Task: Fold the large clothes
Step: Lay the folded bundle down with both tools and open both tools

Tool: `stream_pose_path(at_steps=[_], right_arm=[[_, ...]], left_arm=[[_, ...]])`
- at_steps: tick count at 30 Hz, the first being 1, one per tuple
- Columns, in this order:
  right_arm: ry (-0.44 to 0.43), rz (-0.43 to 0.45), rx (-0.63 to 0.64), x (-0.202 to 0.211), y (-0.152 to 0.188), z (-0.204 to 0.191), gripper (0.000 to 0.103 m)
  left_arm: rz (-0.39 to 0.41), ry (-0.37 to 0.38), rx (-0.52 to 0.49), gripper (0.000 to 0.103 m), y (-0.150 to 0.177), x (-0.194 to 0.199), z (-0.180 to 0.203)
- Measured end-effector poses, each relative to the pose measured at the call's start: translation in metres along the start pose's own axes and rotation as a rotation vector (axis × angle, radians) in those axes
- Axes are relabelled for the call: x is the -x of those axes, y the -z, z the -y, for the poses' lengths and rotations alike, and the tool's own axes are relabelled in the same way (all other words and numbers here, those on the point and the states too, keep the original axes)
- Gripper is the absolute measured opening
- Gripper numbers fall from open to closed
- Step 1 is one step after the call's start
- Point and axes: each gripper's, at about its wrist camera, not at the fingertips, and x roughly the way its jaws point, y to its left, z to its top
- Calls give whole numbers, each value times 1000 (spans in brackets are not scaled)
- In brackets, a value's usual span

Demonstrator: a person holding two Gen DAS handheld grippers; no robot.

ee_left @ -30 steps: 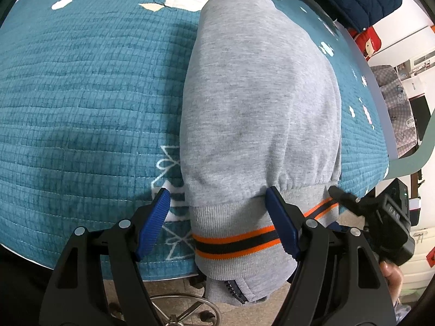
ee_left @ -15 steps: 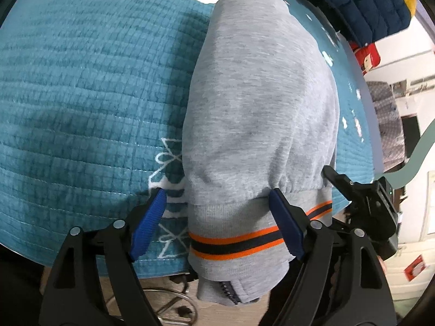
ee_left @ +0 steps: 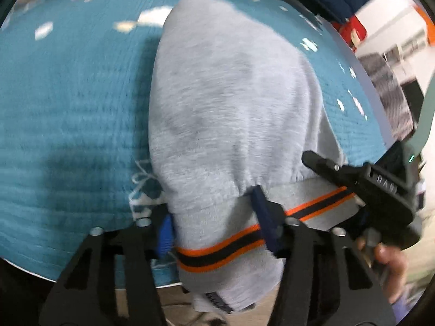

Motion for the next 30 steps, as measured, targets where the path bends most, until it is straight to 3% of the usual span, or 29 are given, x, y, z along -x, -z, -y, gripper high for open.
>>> stream_pose_path(at_steps=[3, 9, 14, 18, 25, 30], right_arm=[[10, 26, 67, 4, -1, -24, 26], [3, 56, 217, 17, 2, -86, 25], [-37, 49, 324, 11, 11, -141, 25], [-94, -7, 400, -22, 30, -194, 25], [-210, -102, 540, -123, 61, -314, 25], [-272, -84, 595, -200, 79, -384, 25]], left_arm=[[48, -14, -68, 35, -4, 18, 9], [152, -16, -122, 33, -14, 64, 11], [225, 22, -97, 33, -28, 115, -18], [278, -9, -69, 33, -32, 160, -62], [379, -103, 46, 33, -51, 243, -188], [451, -144, 101, 33, -83, 277, -283]])
